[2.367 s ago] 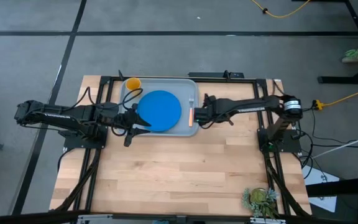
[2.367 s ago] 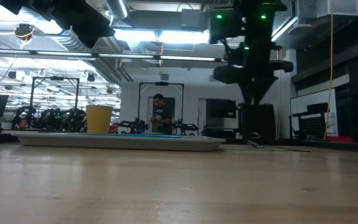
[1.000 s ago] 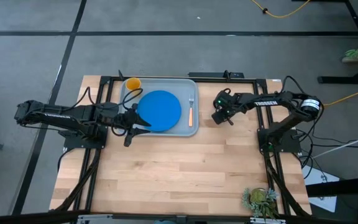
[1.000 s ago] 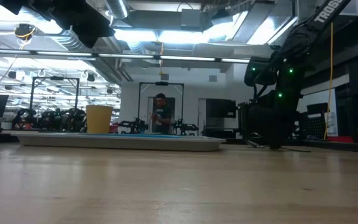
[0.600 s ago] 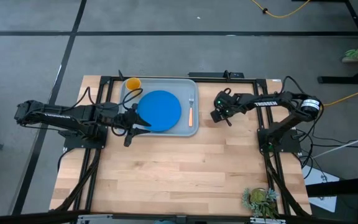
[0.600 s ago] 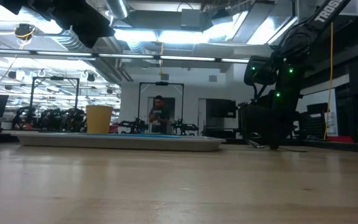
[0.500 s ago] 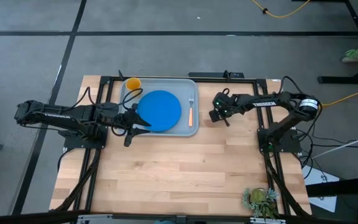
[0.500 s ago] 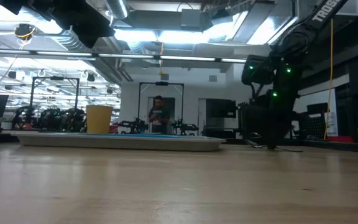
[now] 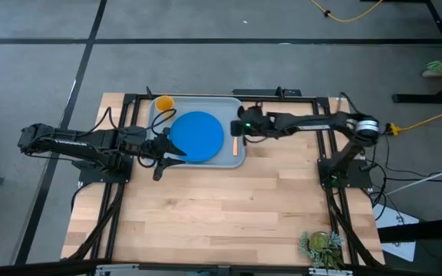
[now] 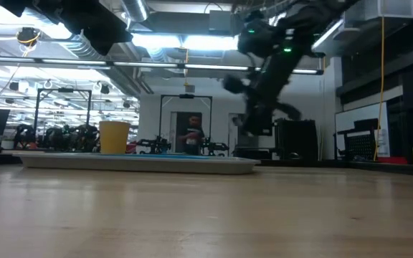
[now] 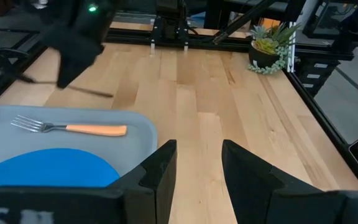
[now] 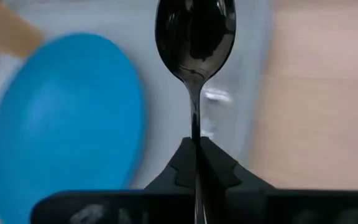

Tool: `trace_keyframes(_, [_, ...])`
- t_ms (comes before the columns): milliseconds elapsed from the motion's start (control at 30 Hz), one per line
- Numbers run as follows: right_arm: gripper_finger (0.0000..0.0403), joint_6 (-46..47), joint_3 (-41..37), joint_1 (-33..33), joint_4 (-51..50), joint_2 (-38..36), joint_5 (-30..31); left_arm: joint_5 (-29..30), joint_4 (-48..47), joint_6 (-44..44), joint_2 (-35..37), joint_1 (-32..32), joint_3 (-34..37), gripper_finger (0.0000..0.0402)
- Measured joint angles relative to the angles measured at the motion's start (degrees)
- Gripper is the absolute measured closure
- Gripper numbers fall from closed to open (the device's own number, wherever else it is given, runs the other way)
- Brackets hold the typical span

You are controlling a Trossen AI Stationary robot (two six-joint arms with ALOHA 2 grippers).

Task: Pick and place plate/cup/fork/spoon on tray
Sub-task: Put the black spoon on the gray tray between the blue plate and the orange fork

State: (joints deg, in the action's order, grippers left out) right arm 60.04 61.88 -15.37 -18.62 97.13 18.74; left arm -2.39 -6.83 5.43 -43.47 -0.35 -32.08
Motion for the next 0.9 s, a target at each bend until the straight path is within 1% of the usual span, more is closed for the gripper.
trace_keyframes(100, [0.0401,3.2,8.5,0.3,-3.6,6.8,-1.3,0.0,0.0,0.0,0.0,0.0,0.0,0.0280])
trace_keyframes(200, [0.0400,7.0,17.2,0.3,-13.2,13.6,-2.9,0.0,0.0,0.0,0.0,0.0,0.0,0.0280])
trace_keyframes(300, [0.0395,10.3,24.8,0.2,-20.9,18.1,-3.3,0.0,0.0,0.0,0.0,0.0,0.0,0.0280])
trace_keyframes(367, [0.0395,10.8,28.0,0.2,-22.3,20.8,-4.2,0.0,0.0,0.0,0.0,0.0,0.0,0.0280])
trace_keyframes(533, [0.0395,12.4,32.3,0.3,-23.1,25.5,-5.9,0.0,0.0,0.0,0.0,0.0,0.0,0.0280])
trace_keyframes(667, [0.0395,14.1,32.5,0.3,-23.3,28.5,-7.4,0.0,0.0,0.0,0.0,0.0,0.0,0.0280])
trace_keyframes(900, [0.0394,14.7,32.5,0.5,-22.7,29.1,-6.5,0.0,0.0,0.0,0.0,0.0,0.0,0.0280])
